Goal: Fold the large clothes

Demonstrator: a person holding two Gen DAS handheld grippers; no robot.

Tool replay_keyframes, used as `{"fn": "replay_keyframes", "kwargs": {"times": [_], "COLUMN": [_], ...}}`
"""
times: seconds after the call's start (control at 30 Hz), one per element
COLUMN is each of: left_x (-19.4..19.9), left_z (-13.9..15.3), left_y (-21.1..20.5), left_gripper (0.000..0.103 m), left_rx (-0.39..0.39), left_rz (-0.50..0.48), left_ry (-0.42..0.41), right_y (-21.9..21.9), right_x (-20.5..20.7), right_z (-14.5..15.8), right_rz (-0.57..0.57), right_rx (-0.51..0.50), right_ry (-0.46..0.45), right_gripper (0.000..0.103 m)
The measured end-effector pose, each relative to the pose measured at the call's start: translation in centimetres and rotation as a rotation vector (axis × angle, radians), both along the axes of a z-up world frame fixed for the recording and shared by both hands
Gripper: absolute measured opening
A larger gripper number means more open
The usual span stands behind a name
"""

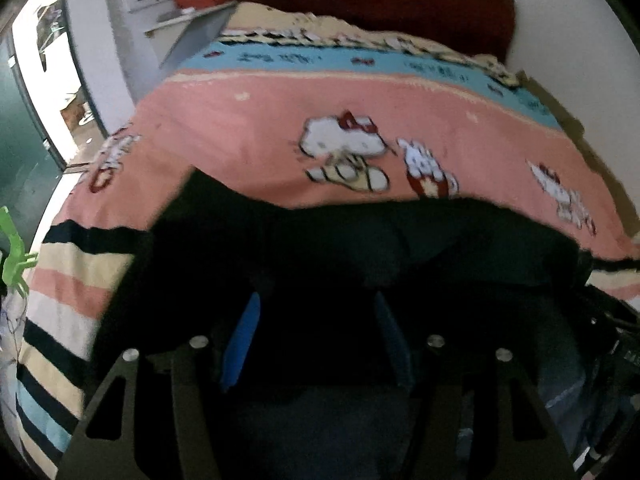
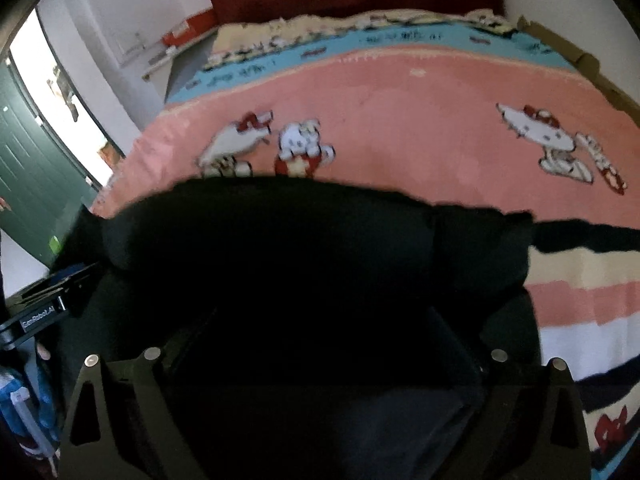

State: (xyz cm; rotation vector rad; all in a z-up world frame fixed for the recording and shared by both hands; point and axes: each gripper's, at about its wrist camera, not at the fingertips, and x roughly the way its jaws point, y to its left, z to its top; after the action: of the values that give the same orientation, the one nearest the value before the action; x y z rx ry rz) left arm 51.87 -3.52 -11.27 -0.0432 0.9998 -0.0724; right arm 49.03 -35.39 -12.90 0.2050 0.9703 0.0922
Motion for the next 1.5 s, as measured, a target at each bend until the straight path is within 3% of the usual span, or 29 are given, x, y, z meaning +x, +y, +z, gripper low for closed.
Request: {"fn": "replay_keyframes", "kwargs": {"times": [0.13,0.23,0.3,0.37,0.6,0.73,0.93,1.03,1.17,1.5], "left_x": [0.7,1.3,1.6,1.7,1.6,0.4,-2.3,-2.4,-2.4,-2.9], "left_z": [1.5,0.1,-2.0,-3.6,-4.9,-3.4,-1.3,-1.7,-3.3,-4.7], "left_y": [1.4,1.3,0.7,0.5,0.2,0.3,1.4,1.6,1.8,1.4], "left_gripper": [0.058,0.058,0.058,0.059,0.059,0.058,0.058,0.058,0.059,0.059], "left_rx": [-0.019,-0.011,0.047,0.05,0.077,0.098,0.081,0.084,0.053,0.042], "left_rz": [0.033,0.026,0.015,0.014,0.046,0.046,0.09,0.092,0.088,0.095], "left_ry": [-0.036,-0.021,0.005,0.013,0.0,-0.023,-0.112,-0.098,-0.082,-0.124], "right_y": [1.9,4.5,6.3,7.8,9.0,8.1,2.7,0.1,-2.6,-2.8], "right_x": [0.4,1.1,1.9,2.7,3.9,3.1,-0.8,-1.7,-2.1,-1.3], "right_z": [2.7,3.0,1.8,-0.3,-2.8,-1.6,1.2,0.3,-2.3,-5.5], "right_rz": [0.029,0.089,0.124,0.14,0.135,0.14,0.108,0.069,0.058,0.054], "right_rx": [0.021,0.021,-0.004,-0.082,-0.161,-0.128,-0.056,-0.066,0.038,0.093], "right_ry": [-0.059,-0.071,-0.046,-0.01,-0.001,0.014,-0.074,-0.052,-0.021,-0.002], "right_gripper": [0.097,0.097,0.097,0.098,0.101,0.101,0.099,0.099,0.099,0.101]}}
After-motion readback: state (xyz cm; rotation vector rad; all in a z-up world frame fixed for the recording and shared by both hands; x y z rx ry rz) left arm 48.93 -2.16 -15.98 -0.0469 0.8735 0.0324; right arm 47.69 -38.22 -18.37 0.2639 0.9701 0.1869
